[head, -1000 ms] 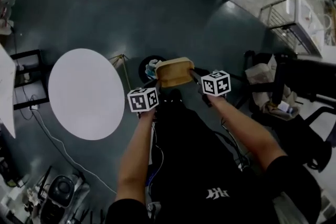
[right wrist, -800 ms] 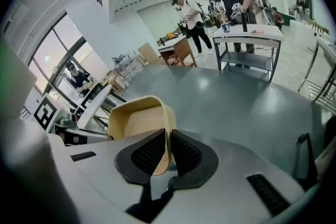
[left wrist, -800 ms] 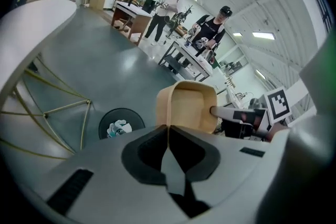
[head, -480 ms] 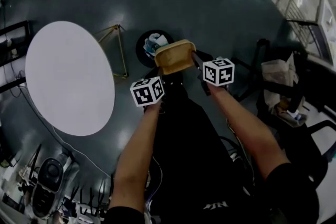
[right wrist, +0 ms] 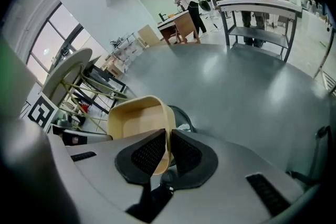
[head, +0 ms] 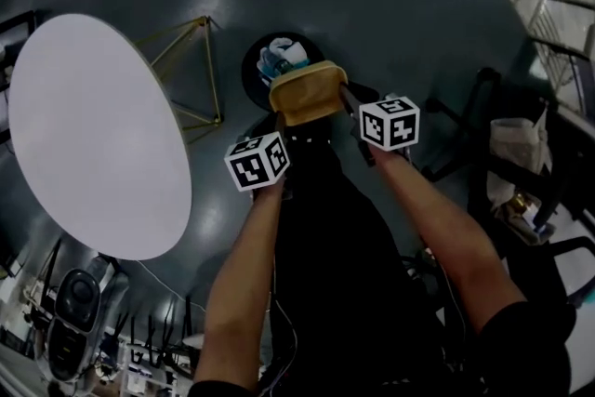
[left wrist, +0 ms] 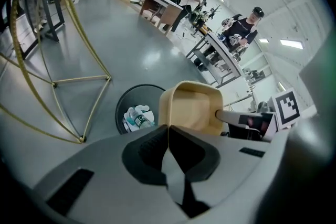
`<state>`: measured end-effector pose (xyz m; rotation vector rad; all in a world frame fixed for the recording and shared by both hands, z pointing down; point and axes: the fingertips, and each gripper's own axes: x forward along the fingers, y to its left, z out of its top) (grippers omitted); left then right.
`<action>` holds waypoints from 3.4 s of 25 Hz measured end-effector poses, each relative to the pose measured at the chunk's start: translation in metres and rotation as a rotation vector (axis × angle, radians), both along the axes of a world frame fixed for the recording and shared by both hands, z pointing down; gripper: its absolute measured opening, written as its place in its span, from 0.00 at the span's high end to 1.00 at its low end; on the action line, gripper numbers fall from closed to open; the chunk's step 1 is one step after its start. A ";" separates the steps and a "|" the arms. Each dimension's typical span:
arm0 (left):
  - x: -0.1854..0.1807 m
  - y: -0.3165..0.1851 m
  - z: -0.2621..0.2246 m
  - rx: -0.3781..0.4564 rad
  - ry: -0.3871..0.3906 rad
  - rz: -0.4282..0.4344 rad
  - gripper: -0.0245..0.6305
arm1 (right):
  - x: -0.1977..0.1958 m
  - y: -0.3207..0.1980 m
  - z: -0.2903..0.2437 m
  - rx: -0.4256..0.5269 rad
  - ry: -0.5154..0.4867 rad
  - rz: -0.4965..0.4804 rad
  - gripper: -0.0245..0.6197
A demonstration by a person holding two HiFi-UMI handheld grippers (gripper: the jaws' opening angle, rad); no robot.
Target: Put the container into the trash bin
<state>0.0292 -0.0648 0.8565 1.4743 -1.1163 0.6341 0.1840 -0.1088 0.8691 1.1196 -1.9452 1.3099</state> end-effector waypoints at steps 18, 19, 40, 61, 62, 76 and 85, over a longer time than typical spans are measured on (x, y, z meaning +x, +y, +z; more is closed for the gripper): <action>-0.032 -0.001 0.091 -0.004 -0.048 -0.010 0.94 | -0.033 0.000 0.090 -0.015 0.012 -0.045 0.87; -0.034 -0.002 0.093 -0.001 -0.052 -0.010 0.94 | -0.035 -0.001 0.093 -0.013 0.016 -0.040 0.87; -0.050 -0.001 0.124 0.005 -0.112 0.056 0.76 | -0.049 0.009 0.116 0.016 0.164 -0.115 0.86; 0.032 -0.005 -0.022 0.148 0.029 0.182 0.96 | -0.086 0.006 -0.061 0.202 -0.075 -0.130 0.87; 0.034 -0.009 -0.039 0.163 0.039 0.188 0.96 | -0.088 0.001 -0.082 0.218 -0.101 -0.121 0.88; 0.010 -0.083 -0.353 0.560 0.128 0.226 0.96 | -0.114 -0.030 -0.397 0.570 -0.355 -0.258 0.89; -0.029 -0.087 -0.560 0.921 0.115 0.246 0.96 | -0.120 0.001 -0.556 0.806 -0.465 -0.376 0.89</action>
